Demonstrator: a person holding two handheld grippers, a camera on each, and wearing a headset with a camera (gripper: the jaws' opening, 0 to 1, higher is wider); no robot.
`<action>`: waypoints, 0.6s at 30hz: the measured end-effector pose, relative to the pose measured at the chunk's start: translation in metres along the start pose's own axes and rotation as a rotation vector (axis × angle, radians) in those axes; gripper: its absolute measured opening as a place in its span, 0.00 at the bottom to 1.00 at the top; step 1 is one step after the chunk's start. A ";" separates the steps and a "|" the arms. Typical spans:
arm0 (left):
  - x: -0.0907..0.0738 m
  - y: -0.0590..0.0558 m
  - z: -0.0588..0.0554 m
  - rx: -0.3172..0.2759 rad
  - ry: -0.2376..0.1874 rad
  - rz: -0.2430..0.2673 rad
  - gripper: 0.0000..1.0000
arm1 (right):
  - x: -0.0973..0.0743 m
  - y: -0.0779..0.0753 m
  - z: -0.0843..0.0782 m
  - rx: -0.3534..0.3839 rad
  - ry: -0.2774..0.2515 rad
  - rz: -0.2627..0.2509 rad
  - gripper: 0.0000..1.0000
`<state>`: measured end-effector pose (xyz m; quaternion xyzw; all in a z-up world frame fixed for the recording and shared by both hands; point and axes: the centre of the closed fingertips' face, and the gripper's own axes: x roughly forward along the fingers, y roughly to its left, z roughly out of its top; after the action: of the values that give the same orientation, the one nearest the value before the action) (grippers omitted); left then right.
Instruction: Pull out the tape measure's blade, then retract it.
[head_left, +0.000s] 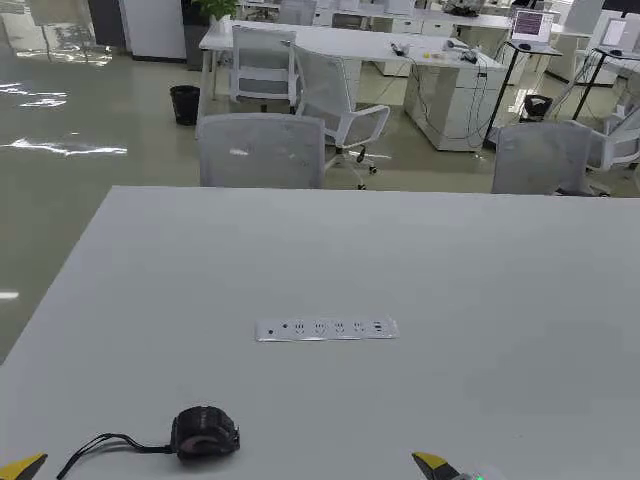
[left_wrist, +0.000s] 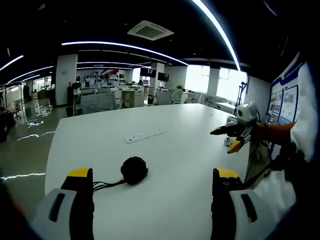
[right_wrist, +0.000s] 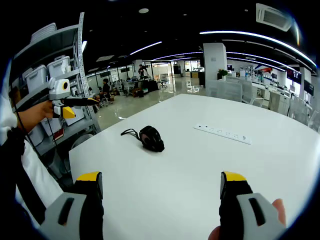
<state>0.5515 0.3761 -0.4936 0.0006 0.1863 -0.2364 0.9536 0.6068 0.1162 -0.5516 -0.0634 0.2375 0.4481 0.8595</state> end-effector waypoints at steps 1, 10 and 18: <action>0.000 0.000 0.000 0.000 0.001 0.000 0.99 | 0.000 0.000 0.000 0.001 -0.001 0.001 1.00; 0.001 0.004 -0.003 -0.001 0.002 0.000 0.99 | 0.001 0.002 -0.002 0.005 0.006 0.007 1.00; 0.001 0.008 -0.006 0.001 0.001 0.001 0.99 | 0.003 0.003 -0.002 0.004 0.010 0.012 1.00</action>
<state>0.5540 0.3833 -0.5002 0.0016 0.1868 -0.2360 0.9536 0.6049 0.1192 -0.5547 -0.0625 0.2432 0.4523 0.8558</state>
